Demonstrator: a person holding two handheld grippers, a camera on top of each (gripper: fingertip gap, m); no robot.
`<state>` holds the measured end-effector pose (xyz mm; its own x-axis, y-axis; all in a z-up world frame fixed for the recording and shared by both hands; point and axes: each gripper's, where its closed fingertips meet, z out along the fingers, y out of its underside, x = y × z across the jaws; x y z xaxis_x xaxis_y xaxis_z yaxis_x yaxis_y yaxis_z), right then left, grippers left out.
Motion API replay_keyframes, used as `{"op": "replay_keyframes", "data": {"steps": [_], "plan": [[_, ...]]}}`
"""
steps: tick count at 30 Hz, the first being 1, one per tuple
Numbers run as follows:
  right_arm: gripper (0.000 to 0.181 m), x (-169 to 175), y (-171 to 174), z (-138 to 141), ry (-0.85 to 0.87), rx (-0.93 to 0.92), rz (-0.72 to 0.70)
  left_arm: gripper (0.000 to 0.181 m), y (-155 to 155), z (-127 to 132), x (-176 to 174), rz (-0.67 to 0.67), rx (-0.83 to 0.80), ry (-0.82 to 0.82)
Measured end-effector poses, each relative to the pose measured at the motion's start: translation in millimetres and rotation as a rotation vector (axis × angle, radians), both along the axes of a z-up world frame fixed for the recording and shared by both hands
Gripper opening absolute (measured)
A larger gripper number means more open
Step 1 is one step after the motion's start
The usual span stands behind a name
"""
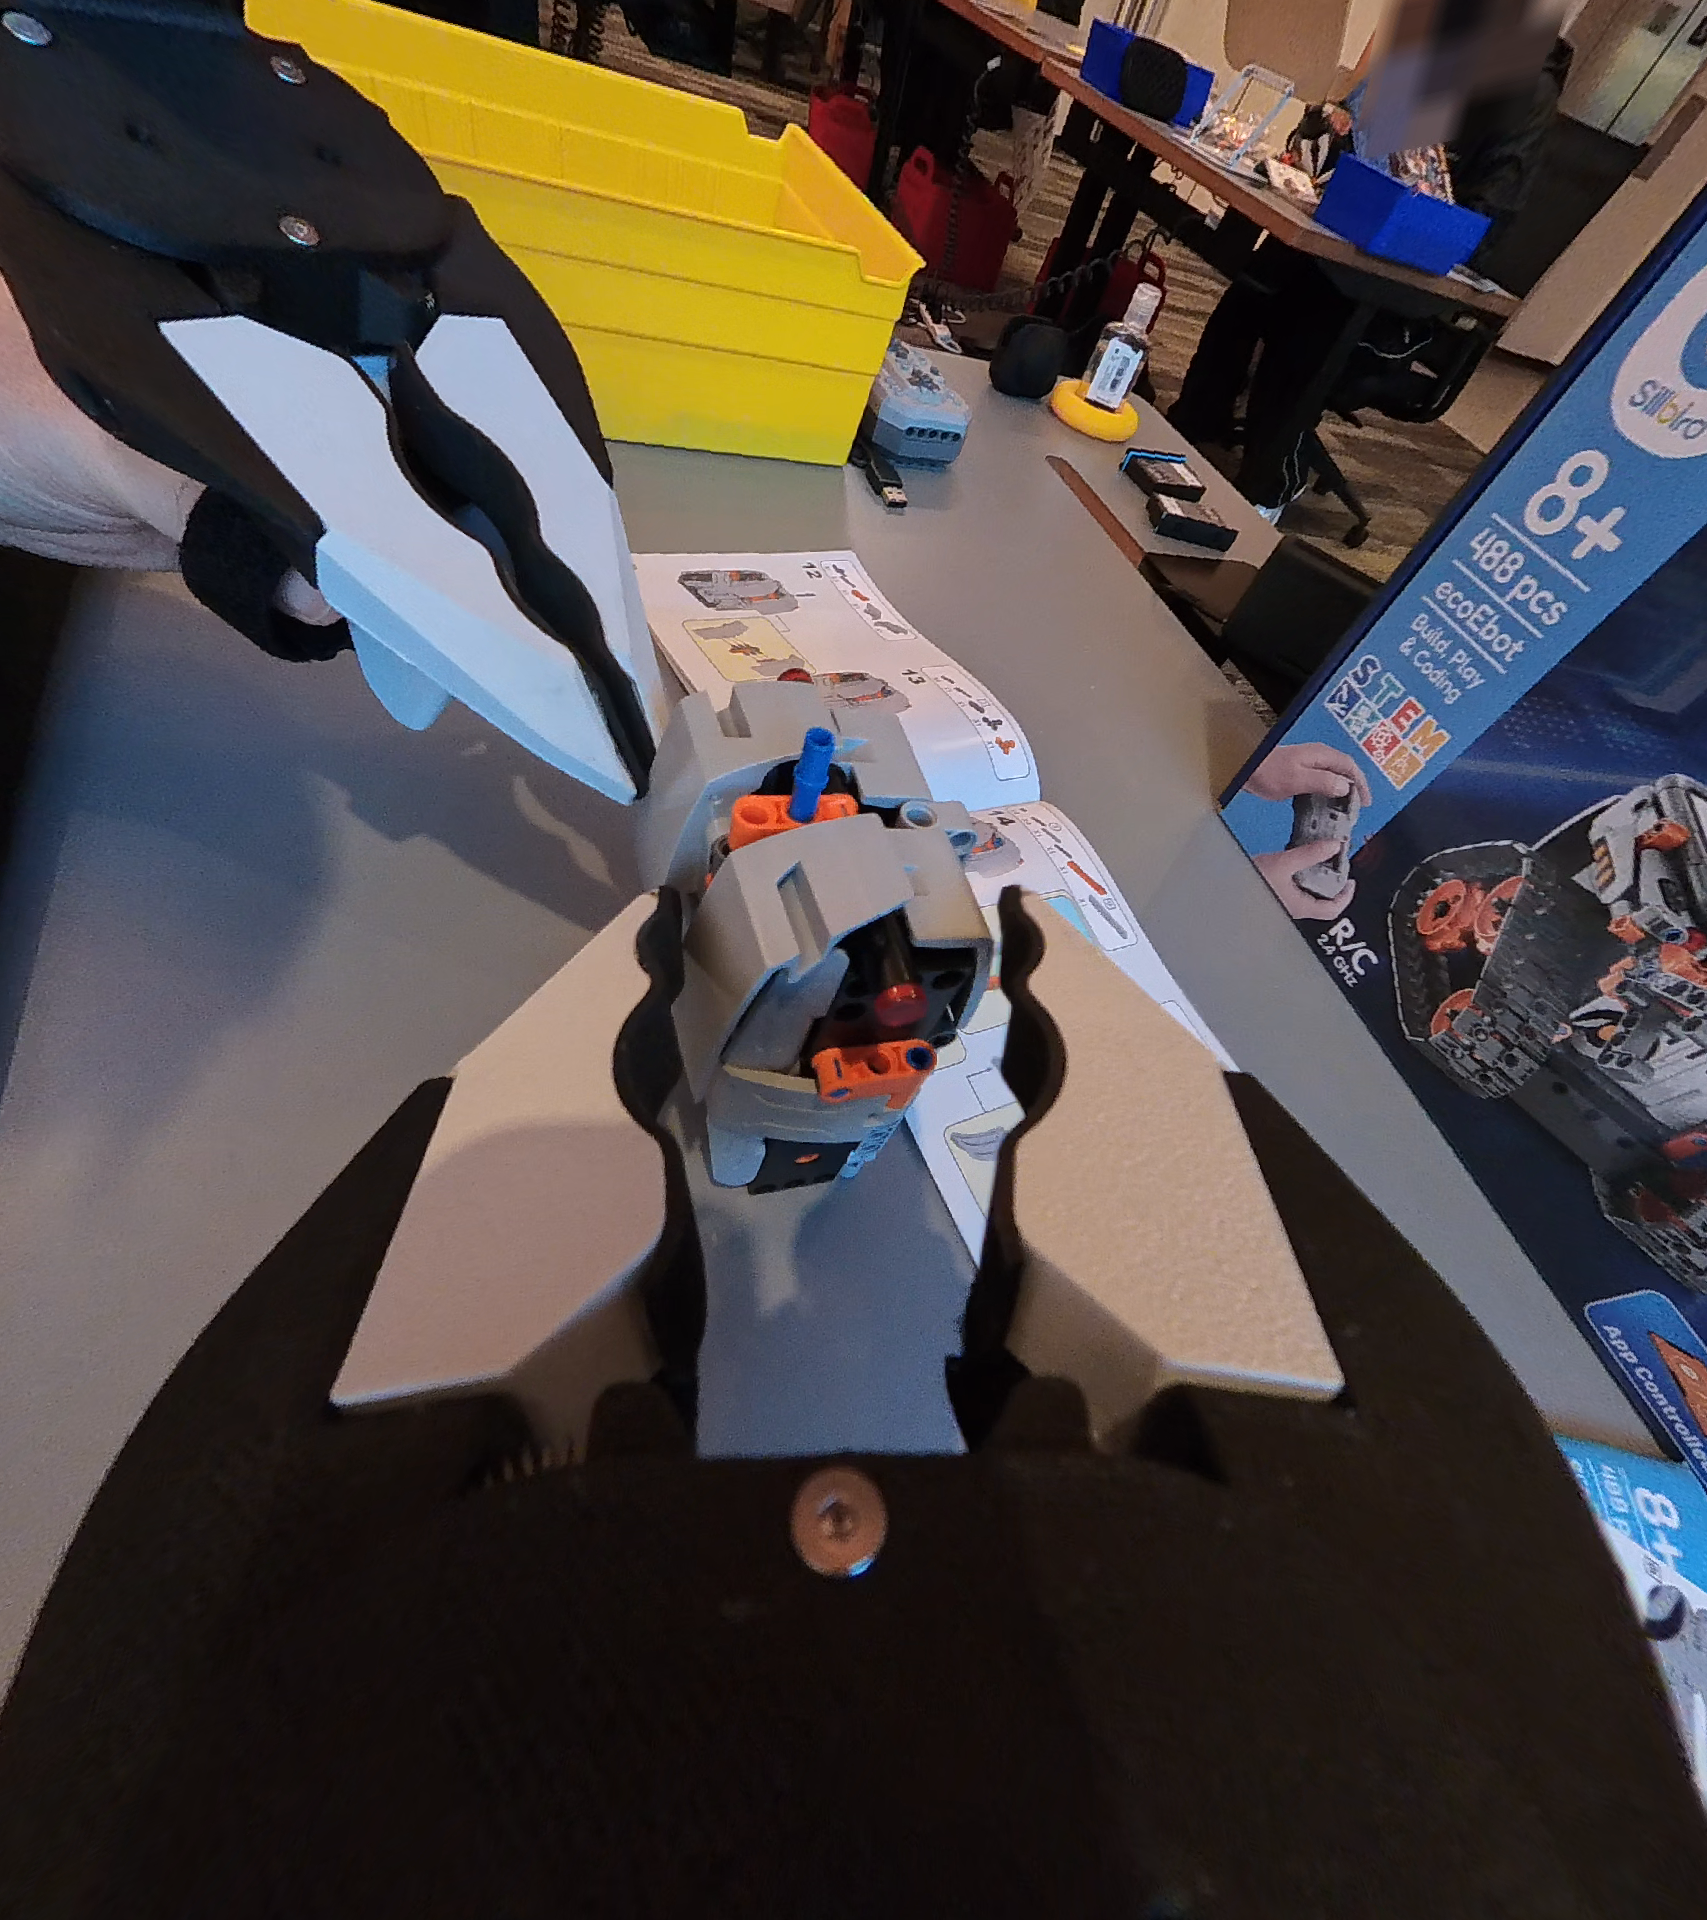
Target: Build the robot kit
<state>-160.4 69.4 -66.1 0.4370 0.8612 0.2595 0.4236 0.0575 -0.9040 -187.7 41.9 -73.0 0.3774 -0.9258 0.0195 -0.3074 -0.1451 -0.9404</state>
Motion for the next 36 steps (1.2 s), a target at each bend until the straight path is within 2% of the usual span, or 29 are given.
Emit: {"op": "replay_keyframes", "data": {"steps": [7,19,24,31,36], "plan": [[0.066,0.8,-1.1,0.4,-0.007,0.028,-0.001,0.002,-1.1,0.7,-6.4,0.015,-0.016,-0.023],[0.066,6.0,-6.8,3.5,-0.002,0.055,-0.012,0.003,-4.9,-1.8,-20.4,0.041,-0.068,-0.054],[0.067,23.0,-18.7,10.6,0.005,0.122,-0.056,0.004,-5.7,-0.2,-69.3,0.191,-0.049,-0.074],[0.067,30.2,-13.2,29.8,0.095,0.152,-0.087,0.027,-18.0,-42.2,-165.8,0.454,-0.17,0.13],[0.065,34.9,-12.6,29.4,0.081,0.169,-0.103,0.027,-19.8,-49.9,-181.6,0.486,-0.16,0.257]]}}
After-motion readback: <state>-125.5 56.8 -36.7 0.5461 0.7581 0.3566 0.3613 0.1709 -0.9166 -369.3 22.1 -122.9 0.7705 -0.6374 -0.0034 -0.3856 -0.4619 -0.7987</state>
